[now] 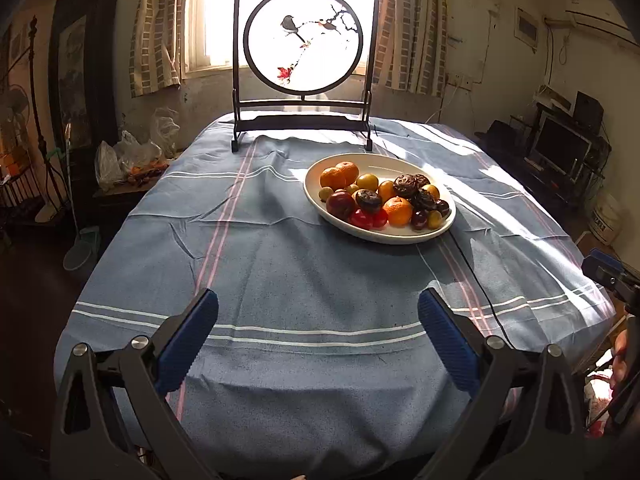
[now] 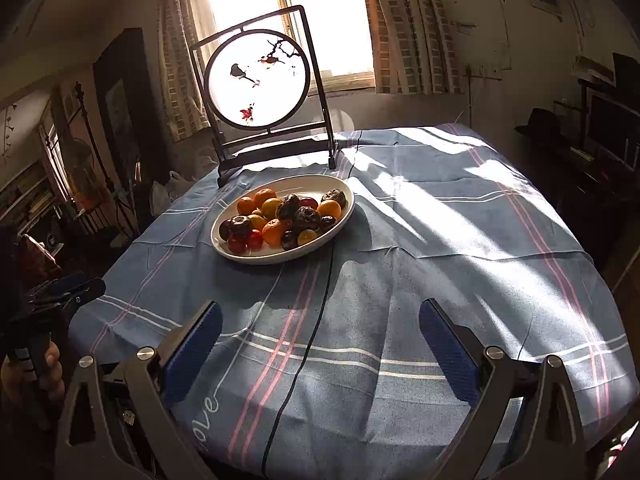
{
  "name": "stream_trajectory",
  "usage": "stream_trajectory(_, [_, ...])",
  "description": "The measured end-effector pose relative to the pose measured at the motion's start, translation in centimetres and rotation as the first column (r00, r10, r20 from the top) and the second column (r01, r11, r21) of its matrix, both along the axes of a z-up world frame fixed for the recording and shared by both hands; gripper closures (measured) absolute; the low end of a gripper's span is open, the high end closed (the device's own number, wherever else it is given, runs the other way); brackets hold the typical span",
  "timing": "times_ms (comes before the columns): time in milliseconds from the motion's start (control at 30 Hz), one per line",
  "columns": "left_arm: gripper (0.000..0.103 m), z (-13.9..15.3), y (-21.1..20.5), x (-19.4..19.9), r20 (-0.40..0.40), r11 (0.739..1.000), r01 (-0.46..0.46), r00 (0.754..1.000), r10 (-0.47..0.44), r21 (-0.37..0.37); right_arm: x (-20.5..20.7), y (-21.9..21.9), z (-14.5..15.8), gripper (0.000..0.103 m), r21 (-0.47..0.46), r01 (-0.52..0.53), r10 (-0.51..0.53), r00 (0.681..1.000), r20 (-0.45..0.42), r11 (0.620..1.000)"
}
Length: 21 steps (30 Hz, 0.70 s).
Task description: Organize fruits
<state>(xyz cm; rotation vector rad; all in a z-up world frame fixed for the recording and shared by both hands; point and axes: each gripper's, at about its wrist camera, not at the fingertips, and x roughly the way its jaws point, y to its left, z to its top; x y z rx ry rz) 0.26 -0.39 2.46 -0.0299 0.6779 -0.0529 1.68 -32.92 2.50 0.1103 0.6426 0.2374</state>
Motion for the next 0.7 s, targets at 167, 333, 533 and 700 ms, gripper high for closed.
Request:
stream_trajectory(167, [0.005, 0.9, -0.2, -1.0, 0.033, 1.0, -0.011, 0.999, 0.01, 0.024, -1.4, -0.9, 0.5, 0.004, 0.003, 0.018, -0.018, 1.0, 0.019, 1.0])
stream_trajectory(333, [0.006, 1.4, -0.5, -1.4, 0.069, 1.0, 0.022, 0.997, -0.022, 0.007, -2.0, -1.6, 0.3, 0.004, 0.018, 0.025, -0.025, 1.0, 0.017, 1.0])
stream_trajectory(533, [0.006, 1.3, -0.3, -1.0, 0.056, 0.999, -0.031, 0.998, 0.028, 0.041, -1.8, -1.5, 0.2, 0.004, 0.018, 0.02, -0.02, 1.0, 0.008, 1.0])
stream_trajectory(700, [0.005, 1.0, 0.0, -0.7, 0.05, 0.998, -0.046, 0.998, 0.044, 0.05, -1.4, -1.5, 0.1, 0.004, 0.019, 0.025, -0.025, 1.0, 0.0, 0.999])
